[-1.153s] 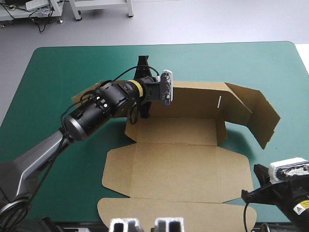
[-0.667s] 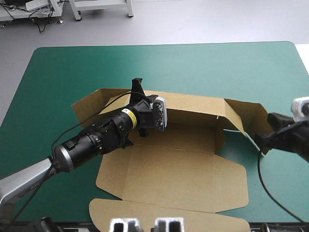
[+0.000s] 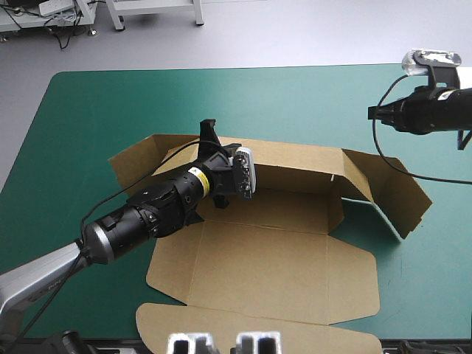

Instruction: Fold the box

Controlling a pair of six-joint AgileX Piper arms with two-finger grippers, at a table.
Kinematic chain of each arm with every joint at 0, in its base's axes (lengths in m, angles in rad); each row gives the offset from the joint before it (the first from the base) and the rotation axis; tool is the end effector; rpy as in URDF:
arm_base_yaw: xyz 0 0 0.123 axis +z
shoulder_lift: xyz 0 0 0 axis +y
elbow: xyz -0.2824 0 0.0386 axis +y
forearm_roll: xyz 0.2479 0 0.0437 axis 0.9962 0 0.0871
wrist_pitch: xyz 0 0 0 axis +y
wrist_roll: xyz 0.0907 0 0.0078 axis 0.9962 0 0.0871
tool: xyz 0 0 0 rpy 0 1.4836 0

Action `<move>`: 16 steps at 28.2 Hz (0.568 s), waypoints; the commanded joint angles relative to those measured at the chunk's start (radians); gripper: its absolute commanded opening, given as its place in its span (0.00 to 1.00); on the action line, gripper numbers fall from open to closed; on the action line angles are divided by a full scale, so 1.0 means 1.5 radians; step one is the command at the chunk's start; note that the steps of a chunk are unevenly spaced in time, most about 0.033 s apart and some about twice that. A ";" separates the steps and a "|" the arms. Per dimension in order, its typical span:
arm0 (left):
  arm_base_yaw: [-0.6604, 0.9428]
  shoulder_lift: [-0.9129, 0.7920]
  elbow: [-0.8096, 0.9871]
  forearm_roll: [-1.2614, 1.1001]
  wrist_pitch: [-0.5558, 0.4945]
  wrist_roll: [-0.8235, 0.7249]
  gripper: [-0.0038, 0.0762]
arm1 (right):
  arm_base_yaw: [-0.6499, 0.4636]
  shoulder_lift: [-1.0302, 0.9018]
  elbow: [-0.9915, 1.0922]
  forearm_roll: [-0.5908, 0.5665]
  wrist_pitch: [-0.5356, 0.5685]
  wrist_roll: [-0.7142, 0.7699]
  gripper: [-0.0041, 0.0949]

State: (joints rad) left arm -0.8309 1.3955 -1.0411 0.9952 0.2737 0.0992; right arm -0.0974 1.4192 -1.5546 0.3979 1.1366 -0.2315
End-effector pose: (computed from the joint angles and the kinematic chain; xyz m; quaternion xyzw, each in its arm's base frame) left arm 0.2293 -0.2204 0.3266 0.6437 0.5327 0.1614 0.5253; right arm 0.2910 0.0037 0.4189 -0.0413 0.9272 0.1421 0.3441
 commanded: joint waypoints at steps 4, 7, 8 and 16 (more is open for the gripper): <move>-0.002 -0.017 -0.012 0.002 0.000 -0.028 0.04 | -0.001 0.053 -0.021 0.034 0.029 -0.039 0.02; -0.002 -0.017 -0.012 0.005 0.000 -0.039 0.04 | -0.001 0.054 -0.020 0.021 0.051 -0.045 0.02; -0.002 -0.017 -0.012 0.005 0.000 -0.039 0.04 | -0.001 0.054 -0.020 0.015 0.061 -0.050 0.02; -0.002 -0.017 -0.012 0.016 0.000 -0.059 0.04 | -0.001 0.054 0.015 0.001 0.073 -0.055 0.02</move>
State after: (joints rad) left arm -0.8319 1.3964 -1.0402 1.0145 0.2737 0.0561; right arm -0.0974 1.5371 -1.5359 0.3753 1.2393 -0.2979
